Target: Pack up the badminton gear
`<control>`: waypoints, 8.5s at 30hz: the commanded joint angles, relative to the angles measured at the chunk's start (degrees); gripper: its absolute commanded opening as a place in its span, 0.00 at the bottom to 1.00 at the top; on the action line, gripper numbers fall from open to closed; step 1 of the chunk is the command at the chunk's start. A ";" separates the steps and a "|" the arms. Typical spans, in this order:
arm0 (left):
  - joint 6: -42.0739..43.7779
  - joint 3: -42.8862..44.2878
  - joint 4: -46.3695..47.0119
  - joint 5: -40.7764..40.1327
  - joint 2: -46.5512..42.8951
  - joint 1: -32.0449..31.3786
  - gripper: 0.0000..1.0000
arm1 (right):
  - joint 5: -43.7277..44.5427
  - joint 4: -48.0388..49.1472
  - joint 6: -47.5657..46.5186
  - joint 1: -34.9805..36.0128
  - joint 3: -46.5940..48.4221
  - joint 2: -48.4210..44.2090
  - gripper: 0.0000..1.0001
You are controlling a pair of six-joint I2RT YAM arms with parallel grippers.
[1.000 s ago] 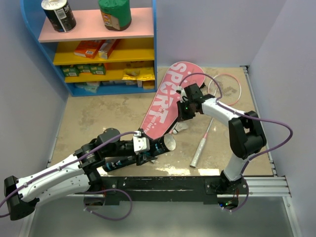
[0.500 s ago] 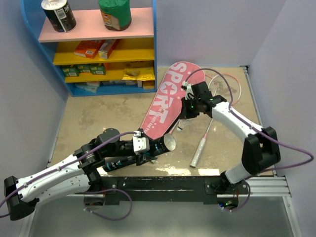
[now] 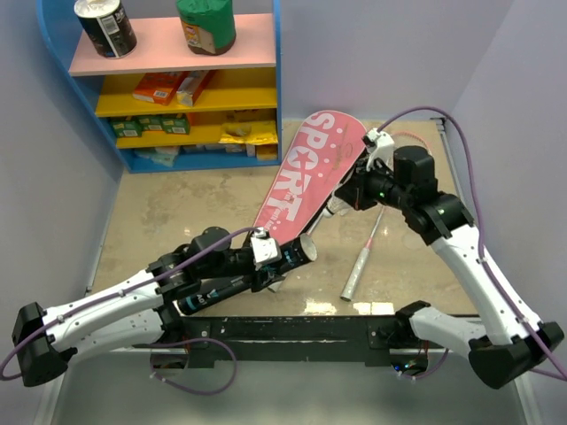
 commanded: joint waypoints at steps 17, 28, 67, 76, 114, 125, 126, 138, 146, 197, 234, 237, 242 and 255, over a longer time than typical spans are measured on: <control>-5.55 2.30 5.92 -6.23 2.19 4.28 0.00 | -5.51 3.32 5.05 10.81 2.31 -4.56 0.00; -5.37 1.78 6.36 -4.65 -0.36 4.28 0.00 | -5.77 7.63 7.43 12.84 0.55 -2.63 0.00; -2.91 -0.86 11.55 -1.75 -11.96 4.63 0.00 | -16.67 17.83 14.46 30.68 -10.44 5.73 0.02; -2.74 -0.77 11.20 -1.66 -11.69 4.54 0.00 | -6.22 9.13 12.70 30.59 -4.20 1.86 0.41; -3.00 -0.24 10.50 -1.75 -12.22 4.63 0.00 | 43.63 9.64 43.98 13.02 -16.23 -1.76 0.67; -4.05 0.55 9.53 -1.04 -13.01 4.63 0.00 | 38.70 27.56 58.30 7.66 -23.44 13.00 0.68; -4.23 0.63 9.53 -1.04 -13.01 4.72 0.00 | 38.09 28.62 58.67 7.48 -23.53 14.06 0.68; -4.67 0.46 9.62 -0.17 -14.33 4.81 0.00 | 39.23 36.80 64.03 2.21 -22.83 24.97 0.68; -4.67 0.46 9.70 0.45 -13.89 5.07 0.00 | 37.04 40.67 63.41 -2.09 -21.69 29.80 0.67; -1.68 1.16 5.86 4.94 -4.06 6.31 0.00 | 5.50 8.87 10.96 -7.20 -6.31 -2.00 0.00; -0.10 1.60 1.62 -1.66 -0.62 -0.46 0.00 | -18.34 -3.63 6.90 9.14 -8.59 -11.68 0.00; -0.01 1.60 1.62 -1.66 -1.06 -0.55 0.00 | -17.64 -1.78 8.48 11.51 -9.29 -11.15 0.00; 0.08 1.69 1.71 -0.96 -1.15 -0.55 0.00 | -15.62 2.26 10.77 15.82 -10.17 -9.13 0.00; -0.71 1.34 3.20 1.68 -3.61 -0.64 0.00 | -19.74 21.23 18.57 23.20 -17.81 -1.58 0.00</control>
